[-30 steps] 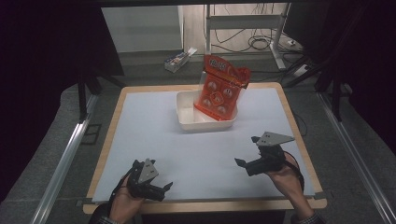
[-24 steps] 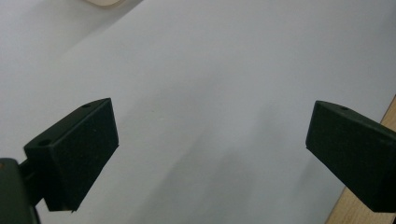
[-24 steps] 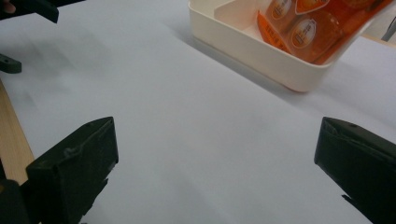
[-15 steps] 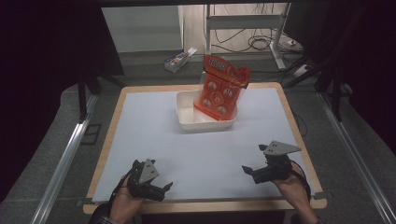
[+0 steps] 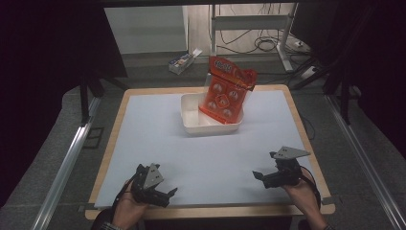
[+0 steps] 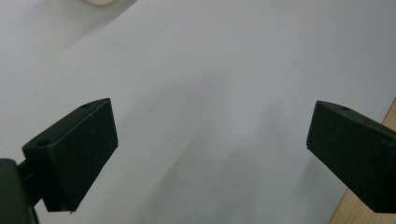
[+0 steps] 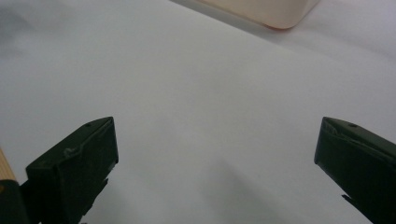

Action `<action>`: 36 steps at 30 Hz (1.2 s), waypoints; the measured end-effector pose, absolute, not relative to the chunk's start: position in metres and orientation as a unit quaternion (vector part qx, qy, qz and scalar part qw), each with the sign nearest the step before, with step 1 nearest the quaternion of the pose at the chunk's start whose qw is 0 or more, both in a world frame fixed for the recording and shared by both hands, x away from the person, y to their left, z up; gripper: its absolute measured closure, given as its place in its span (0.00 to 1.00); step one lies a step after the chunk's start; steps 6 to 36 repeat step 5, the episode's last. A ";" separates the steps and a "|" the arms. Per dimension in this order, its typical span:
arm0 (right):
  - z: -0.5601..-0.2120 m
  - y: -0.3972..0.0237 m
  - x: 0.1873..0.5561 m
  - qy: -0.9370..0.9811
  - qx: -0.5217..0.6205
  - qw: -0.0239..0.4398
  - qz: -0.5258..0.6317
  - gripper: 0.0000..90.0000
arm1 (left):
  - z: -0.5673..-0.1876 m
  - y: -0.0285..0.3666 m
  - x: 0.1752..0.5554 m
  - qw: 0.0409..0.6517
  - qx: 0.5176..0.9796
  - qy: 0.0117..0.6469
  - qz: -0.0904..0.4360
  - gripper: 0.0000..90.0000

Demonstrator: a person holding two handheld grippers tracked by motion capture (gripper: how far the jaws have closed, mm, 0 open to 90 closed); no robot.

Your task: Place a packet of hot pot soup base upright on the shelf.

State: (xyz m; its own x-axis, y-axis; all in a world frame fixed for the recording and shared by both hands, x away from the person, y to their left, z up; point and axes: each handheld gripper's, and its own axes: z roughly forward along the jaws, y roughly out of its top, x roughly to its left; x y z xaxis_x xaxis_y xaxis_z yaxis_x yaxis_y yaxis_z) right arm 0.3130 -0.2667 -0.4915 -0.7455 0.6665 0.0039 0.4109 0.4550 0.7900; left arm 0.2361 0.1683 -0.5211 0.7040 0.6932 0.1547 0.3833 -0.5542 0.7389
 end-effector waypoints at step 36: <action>-0.494 -0.267 0.315 0.837 0.326 0.153 0.412 0.00 | -0.521 0.168 0.236 0.352 0.853 0.315 0.221 0.02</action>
